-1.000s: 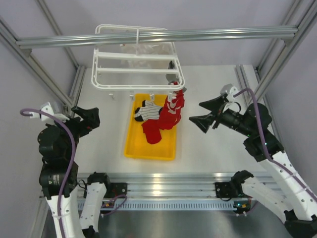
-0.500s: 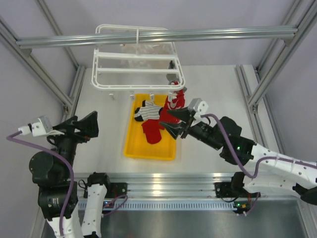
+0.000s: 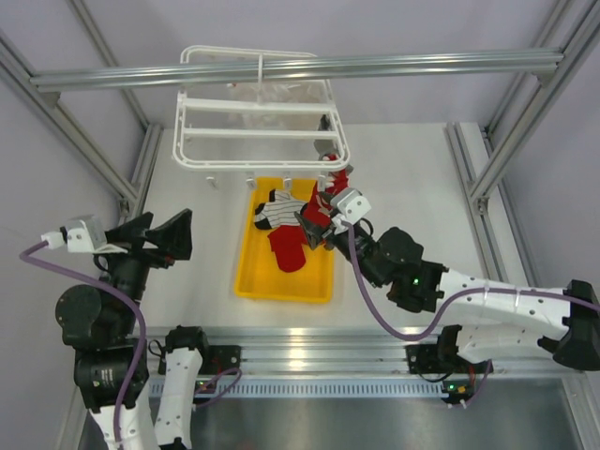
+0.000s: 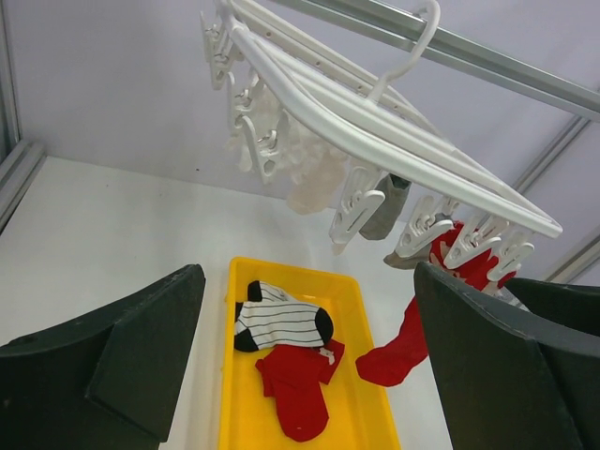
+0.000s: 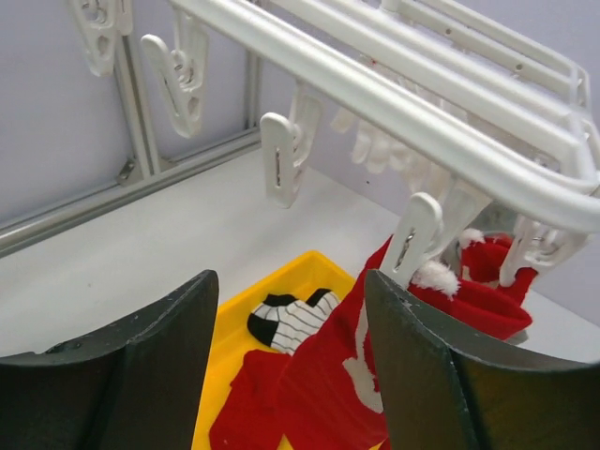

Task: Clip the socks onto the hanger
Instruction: Open the clamp at the hanger.

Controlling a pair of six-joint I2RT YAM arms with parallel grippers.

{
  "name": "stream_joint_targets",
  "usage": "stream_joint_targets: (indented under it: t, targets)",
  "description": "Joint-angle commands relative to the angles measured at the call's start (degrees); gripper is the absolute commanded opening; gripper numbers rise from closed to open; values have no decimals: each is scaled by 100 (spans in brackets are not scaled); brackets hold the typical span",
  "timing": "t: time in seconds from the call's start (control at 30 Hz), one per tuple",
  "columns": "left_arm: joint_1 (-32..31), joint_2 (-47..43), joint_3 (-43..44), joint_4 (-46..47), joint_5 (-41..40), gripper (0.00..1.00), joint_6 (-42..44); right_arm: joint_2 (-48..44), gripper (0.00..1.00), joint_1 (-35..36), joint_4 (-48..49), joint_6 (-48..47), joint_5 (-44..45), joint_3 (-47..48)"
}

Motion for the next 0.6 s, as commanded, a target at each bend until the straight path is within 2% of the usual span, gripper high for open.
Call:
stream_joint_targets:
  t: [0.0,0.13,0.4,0.57]
  targets:
    - [44,81,-91,526,77,98,80,-57,64,91,225,-322,495,403]
    - [36,142,-126,649,16,98,45,-49,62,100,681,-199,20,245]
    - [44,222,-38,843,200,98,-43,662,61,135,1481,-629,195,456]
    - [36,125,-65,887,751,98,132,882,62,135,1991,-823,169,491]
